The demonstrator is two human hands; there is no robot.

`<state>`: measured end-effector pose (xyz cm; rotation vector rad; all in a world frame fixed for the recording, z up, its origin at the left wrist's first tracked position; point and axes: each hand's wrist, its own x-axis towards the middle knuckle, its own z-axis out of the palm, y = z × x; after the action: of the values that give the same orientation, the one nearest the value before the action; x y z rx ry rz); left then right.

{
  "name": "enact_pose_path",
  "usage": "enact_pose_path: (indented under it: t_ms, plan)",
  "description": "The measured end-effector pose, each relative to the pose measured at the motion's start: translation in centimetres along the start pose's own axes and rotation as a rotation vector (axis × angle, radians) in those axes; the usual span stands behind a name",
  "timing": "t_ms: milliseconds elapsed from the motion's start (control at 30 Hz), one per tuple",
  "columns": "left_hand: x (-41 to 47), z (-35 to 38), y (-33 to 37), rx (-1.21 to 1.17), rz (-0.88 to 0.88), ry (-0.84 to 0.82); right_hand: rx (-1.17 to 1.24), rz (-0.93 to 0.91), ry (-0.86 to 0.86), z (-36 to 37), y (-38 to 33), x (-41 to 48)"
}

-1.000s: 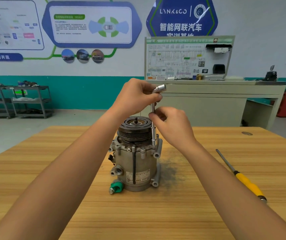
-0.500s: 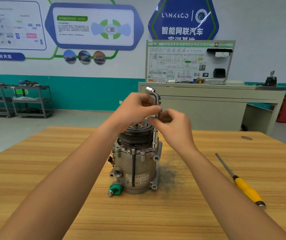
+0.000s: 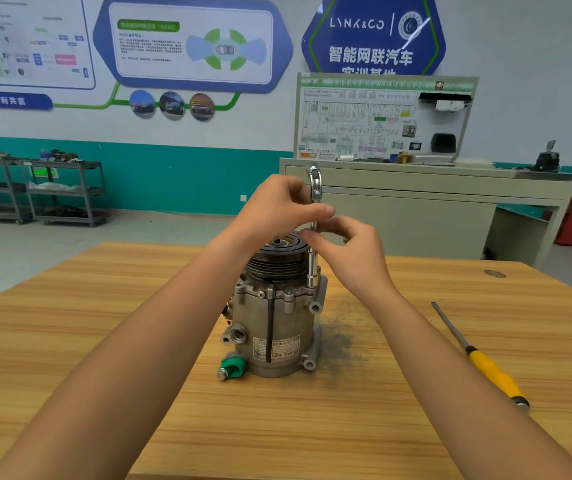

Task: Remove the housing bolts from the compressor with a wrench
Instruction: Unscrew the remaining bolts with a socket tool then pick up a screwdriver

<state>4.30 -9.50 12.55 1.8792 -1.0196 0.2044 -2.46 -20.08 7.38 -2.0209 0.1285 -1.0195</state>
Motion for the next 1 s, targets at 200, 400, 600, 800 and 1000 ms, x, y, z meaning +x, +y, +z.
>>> enact_pose_path:
  t_ms: [200,400,600,800,1000]
  plan:
    - [0.0,-1.9,0.1,-0.059,-0.012,-0.247,0.048,-0.005,-0.156,-0.5,0.1,0.9]
    - [0.3,-0.7,-0.1,-0.083,-0.051,-0.079,0.048,0.032,-0.061,-0.3,0.6,0.8]
    - [0.4,-0.4,-0.2,-0.078,-0.029,-0.137,0.06,-0.014,-0.051,-0.4,0.7,0.7]
    - [0.9,-0.5,-0.4,-0.062,-0.04,-0.058,0.062,0.03,-0.103,-0.6,0.9,0.8]
    - [0.8,-0.5,-0.4,-0.104,-0.003,-0.157,0.09,0.021,-0.141,-0.8,0.7,0.8]
